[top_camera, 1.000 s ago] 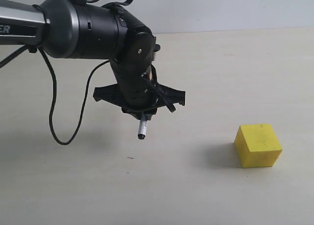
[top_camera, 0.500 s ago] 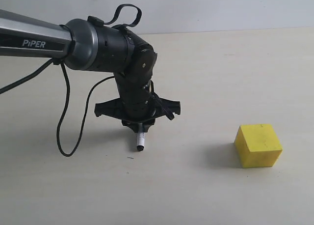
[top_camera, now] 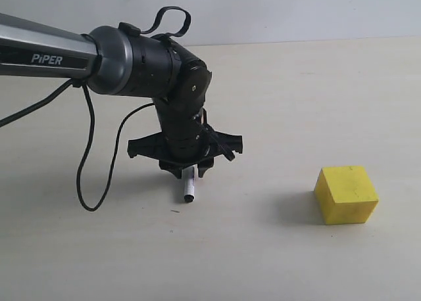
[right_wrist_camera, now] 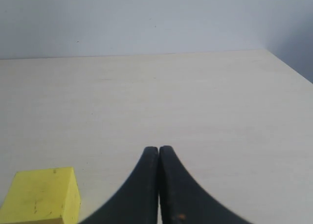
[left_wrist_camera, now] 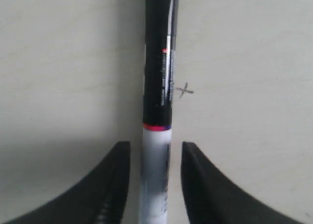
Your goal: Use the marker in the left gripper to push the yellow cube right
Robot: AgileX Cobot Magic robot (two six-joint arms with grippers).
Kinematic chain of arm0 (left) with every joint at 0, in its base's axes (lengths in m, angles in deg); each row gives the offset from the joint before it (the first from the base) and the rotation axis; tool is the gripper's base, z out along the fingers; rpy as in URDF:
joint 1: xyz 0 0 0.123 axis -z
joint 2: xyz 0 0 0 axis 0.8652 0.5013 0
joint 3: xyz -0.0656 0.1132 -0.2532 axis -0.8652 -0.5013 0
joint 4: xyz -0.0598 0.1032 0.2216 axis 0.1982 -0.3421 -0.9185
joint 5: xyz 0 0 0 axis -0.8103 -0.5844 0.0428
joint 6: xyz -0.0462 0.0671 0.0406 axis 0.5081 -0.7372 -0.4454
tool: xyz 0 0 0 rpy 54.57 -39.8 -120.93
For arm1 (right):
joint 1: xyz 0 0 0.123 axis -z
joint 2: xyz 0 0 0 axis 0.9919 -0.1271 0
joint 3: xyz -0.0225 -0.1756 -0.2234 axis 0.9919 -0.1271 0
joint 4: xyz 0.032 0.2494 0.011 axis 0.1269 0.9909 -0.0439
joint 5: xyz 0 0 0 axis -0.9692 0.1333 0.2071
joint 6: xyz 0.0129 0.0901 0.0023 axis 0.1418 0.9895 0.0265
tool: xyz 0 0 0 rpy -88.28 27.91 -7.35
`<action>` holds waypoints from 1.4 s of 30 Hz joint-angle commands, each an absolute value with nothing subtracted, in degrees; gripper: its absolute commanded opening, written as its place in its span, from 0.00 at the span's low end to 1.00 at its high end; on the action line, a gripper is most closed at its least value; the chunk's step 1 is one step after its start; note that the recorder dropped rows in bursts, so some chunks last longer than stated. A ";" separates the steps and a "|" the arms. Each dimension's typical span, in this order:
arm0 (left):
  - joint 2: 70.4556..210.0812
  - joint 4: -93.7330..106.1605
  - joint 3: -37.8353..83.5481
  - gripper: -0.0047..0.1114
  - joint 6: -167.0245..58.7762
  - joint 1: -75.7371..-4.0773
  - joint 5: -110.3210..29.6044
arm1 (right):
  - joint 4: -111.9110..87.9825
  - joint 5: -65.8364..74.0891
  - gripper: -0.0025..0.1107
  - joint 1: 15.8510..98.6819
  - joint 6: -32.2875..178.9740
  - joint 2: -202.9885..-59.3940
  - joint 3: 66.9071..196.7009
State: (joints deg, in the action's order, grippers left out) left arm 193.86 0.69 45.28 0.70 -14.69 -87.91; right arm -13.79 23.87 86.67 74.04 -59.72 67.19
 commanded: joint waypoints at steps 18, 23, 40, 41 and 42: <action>171.38 -0.94 34.99 0.04 -27.80 -10.76 -75.58 | -13.85 23.40 0.03 87.10 74.04 -59.39 66.91; 154.49 -0.83 15.01 0.04 -27.92 -9.53 -49.01 | -13.85 23.40 0.03 87.10 74.04 -59.39 66.91; 112.88 -0.83 -6.82 0.04 -28.70 -9.53 -47.84 | -13.85 23.40 0.03 87.10 74.04 -59.39 66.91; 111.95 -0.83 -6.82 0.04 -28.70 -9.53 -47.84 | -13.85 23.40 0.03 87.10 74.04 -59.39 66.91; 111.42 -0.83 -6.82 0.04 -28.70 -9.53 -47.84 | -13.85 23.40 0.03 87.10 74.04 -59.39 66.91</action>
